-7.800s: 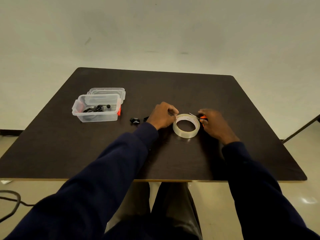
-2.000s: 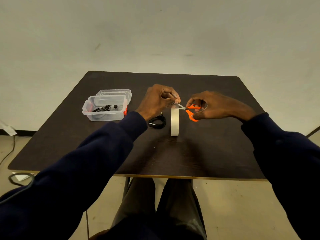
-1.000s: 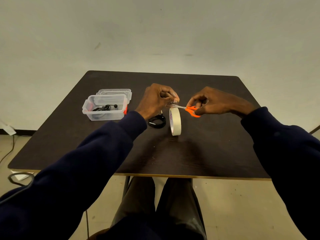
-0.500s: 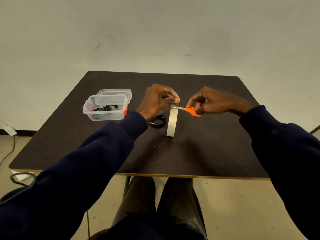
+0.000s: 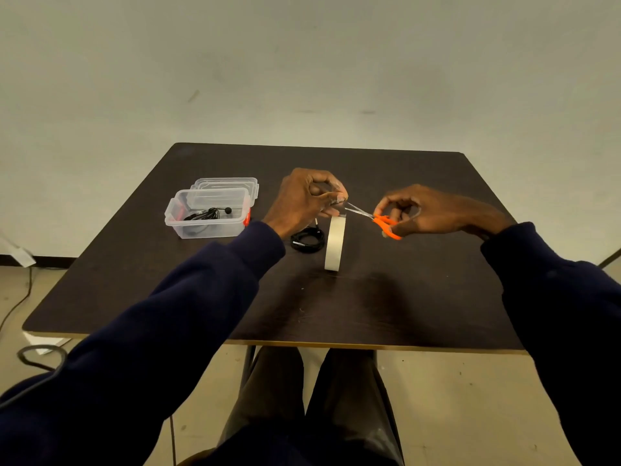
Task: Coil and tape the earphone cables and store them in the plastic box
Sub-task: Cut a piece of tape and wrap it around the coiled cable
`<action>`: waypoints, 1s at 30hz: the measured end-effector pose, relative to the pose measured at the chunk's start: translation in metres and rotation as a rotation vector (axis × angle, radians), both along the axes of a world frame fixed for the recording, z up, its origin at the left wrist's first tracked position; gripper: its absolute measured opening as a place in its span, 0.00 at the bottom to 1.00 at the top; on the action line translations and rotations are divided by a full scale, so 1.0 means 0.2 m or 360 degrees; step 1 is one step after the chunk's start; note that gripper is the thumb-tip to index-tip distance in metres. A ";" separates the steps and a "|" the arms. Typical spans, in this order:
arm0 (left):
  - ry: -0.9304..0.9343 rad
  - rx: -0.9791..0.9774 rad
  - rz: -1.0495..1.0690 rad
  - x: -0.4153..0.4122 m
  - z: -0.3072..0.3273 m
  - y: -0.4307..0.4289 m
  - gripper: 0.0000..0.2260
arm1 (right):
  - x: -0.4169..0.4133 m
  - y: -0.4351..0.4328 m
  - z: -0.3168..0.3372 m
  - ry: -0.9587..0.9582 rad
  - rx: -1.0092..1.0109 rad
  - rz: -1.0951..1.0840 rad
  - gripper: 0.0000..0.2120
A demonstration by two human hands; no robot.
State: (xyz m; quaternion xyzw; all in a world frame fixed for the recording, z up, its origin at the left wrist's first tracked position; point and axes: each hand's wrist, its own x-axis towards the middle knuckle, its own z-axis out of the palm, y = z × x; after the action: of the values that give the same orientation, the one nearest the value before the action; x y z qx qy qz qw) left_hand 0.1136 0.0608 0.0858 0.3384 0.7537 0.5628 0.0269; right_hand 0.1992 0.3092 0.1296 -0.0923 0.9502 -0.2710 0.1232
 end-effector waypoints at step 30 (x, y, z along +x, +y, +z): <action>0.0070 -0.0035 0.0162 0.05 -0.01 -0.03 0.07 | 0.01 -0.43 -0.31 0.0690 -0.0452 -0.0608 0.16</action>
State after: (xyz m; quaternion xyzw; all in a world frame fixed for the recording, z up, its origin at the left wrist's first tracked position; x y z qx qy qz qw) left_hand 0.1243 0.0556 0.0844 0.3116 0.7765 0.5475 -0.0146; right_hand 0.2008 0.2233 0.0673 0.0158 0.9071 -0.3932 -0.1493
